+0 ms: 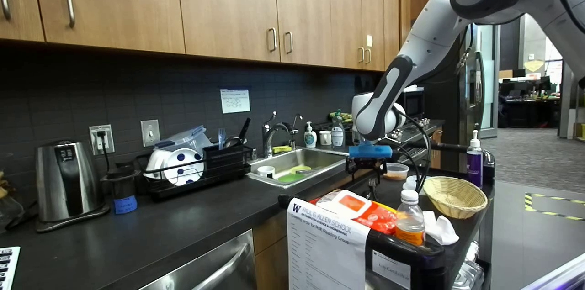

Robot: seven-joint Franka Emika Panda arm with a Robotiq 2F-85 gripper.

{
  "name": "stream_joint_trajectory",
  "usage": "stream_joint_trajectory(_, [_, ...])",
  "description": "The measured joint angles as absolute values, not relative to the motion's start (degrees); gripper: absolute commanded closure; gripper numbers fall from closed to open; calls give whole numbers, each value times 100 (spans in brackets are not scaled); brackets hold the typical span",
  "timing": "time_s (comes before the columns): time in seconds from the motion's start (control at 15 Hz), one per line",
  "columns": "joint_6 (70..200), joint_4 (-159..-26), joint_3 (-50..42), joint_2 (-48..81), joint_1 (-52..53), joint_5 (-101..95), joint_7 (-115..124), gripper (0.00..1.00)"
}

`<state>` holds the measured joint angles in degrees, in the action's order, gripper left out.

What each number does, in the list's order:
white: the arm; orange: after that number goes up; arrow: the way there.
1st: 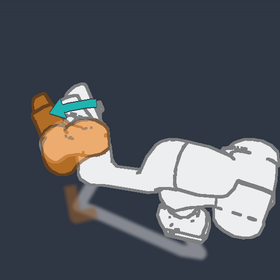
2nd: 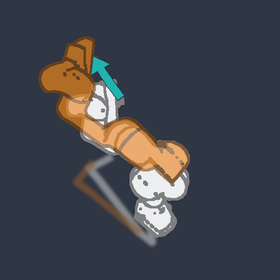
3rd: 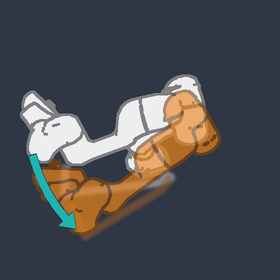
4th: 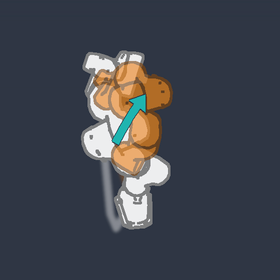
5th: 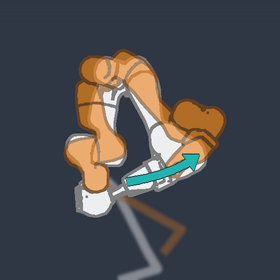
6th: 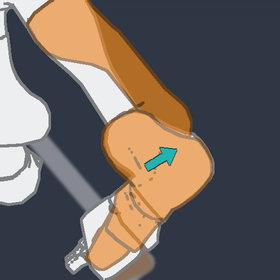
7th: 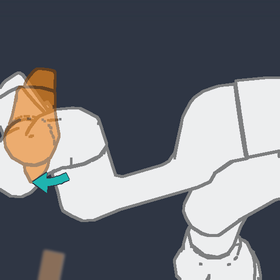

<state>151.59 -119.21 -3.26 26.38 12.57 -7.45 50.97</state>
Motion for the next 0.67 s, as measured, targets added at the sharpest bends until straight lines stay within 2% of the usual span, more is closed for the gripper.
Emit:
stream_joint_trajectory(0.2, [15278, -12055, -271, 2638, 1189, -486, 4813, 1])
stream_joint_trajectory(0.33, [15319, -12120, -257, 2638, 1163, -339, 4645, 6])
stream_joint_trajectory(0.4, [15339, -12144, -250, 2638, 1152, -260, 4552, 26])
stream_joint_trajectory(0.47, [15361, -12164, -239, 2638, 1136, -180, 4461, 27])
stream_joint_trajectory(0.53, [15382, -12181, -222, 2638, 1116, -97, 4367, 32])
stream_joint_trajectory(0.67, [15408, -12207, -178, 2638, 1072, 65, 4166, 48])
